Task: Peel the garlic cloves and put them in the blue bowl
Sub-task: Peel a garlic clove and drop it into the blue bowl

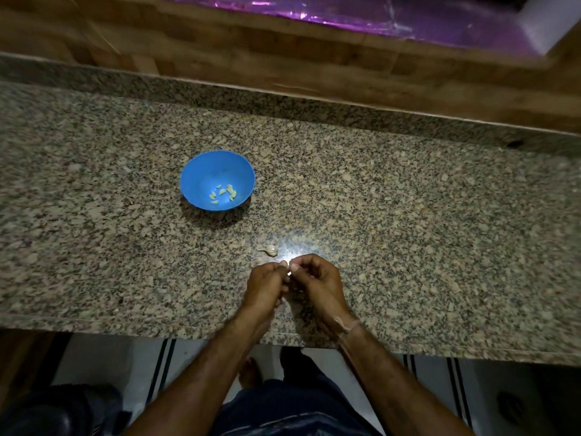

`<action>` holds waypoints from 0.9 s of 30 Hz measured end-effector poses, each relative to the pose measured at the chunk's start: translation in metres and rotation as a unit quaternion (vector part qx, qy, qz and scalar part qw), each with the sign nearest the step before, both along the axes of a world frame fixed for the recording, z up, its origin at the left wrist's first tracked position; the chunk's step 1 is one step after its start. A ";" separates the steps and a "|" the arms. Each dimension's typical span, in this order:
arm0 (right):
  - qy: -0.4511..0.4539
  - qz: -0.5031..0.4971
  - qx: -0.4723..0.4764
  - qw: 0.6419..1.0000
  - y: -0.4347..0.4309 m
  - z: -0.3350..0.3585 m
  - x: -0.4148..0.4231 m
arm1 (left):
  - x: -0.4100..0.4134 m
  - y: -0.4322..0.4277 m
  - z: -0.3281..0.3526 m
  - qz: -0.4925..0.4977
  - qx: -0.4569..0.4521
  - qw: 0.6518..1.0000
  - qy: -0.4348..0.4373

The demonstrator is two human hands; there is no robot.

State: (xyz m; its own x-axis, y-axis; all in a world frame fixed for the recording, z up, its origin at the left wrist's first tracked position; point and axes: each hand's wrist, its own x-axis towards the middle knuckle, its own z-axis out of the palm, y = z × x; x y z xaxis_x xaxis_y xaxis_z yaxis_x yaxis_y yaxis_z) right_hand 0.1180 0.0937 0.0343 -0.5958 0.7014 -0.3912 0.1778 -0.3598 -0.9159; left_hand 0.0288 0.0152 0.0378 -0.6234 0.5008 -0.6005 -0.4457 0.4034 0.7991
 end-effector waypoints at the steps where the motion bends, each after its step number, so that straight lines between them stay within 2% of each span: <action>1: 0.002 0.002 0.011 1.000 -0.002 0.002 0.001 | 0.002 -0.002 0.003 0.001 0.008 1.000 -0.014; 7: -0.008 -0.014 0.037 0.999 -0.012 0.010 0.002 | 0.003 -0.017 0.005 0.008 0.073 0.996 0.044; 17: -0.014 0.017 0.112 0.993 -0.022 0.012 0.005 | -0.001 -0.030 0.007 -0.010 0.037 0.991 0.128; 23: 0.003 0.032 0.095 0.995 -0.015 0.012 0.003 | -0.002 -0.022 0.009 -0.017 0.005 0.986 0.166; 27: -0.028 0.046 0.108 0.993 -0.003 -0.001 0.000 | -0.003 -0.013 0.005 -0.028 -0.013 0.984 0.176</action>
State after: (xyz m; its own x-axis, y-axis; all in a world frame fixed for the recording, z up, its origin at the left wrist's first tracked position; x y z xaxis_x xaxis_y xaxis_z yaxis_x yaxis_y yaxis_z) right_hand 0.1175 0.0908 0.0333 -0.6434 0.7161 -0.2708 0.2530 -0.1350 -0.9580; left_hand 0.0259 0.0017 0.0428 -0.7669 0.5275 -0.3657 -0.1198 0.4420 0.8890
